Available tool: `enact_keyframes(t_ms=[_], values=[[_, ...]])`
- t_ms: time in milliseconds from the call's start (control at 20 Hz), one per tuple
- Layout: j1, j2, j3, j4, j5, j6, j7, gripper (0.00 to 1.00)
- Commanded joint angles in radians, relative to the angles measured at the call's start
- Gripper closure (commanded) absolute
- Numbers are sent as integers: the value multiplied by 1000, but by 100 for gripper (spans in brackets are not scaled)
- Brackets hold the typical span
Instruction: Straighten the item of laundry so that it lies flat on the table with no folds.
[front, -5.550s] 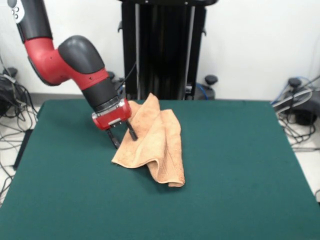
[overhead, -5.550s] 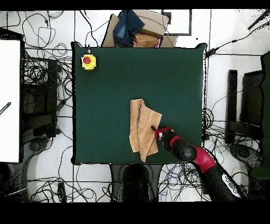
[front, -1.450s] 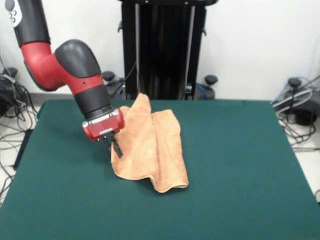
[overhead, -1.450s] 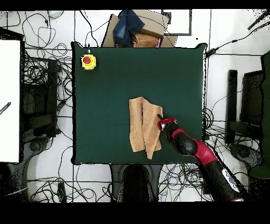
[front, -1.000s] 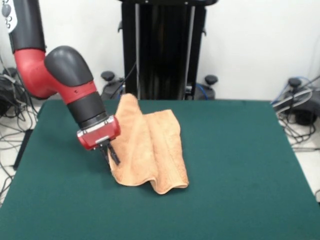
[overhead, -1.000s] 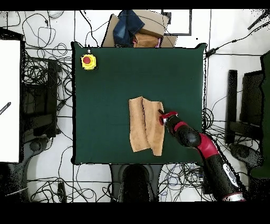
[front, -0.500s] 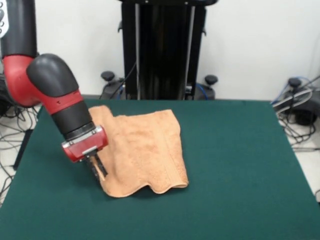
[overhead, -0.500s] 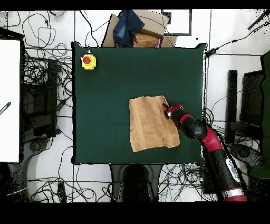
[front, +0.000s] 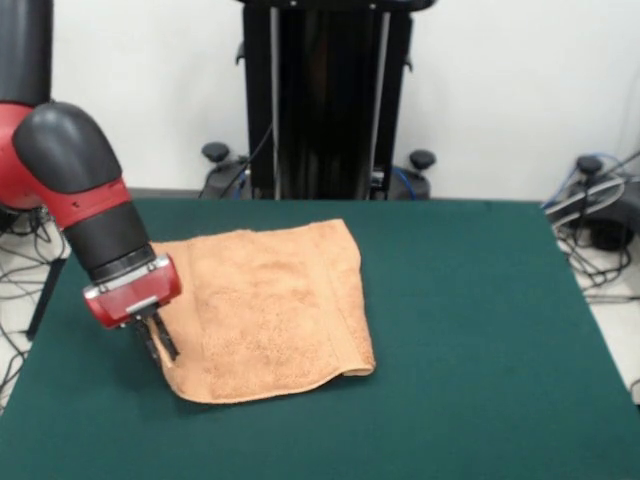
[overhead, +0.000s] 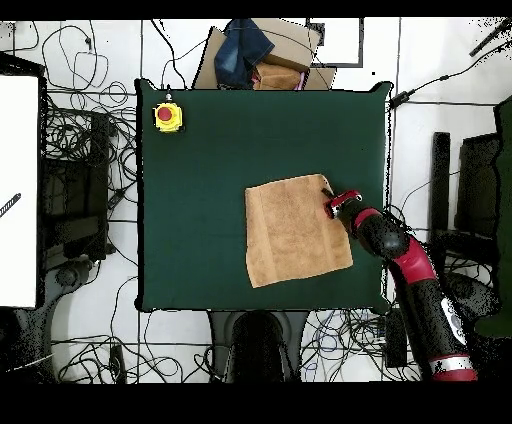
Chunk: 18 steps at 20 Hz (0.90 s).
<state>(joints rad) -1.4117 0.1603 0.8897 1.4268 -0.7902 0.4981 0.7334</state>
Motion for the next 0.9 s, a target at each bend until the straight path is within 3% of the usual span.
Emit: enact_keyframes(t_ms=[50, 500, 900], values=[[37, -25, 10, -137, 34, 110, -177, 100], [17, -29, -17, -143, 26, 71, -153, 100], [-24, -17, -57, -68, -18, -34, -73, 100]])
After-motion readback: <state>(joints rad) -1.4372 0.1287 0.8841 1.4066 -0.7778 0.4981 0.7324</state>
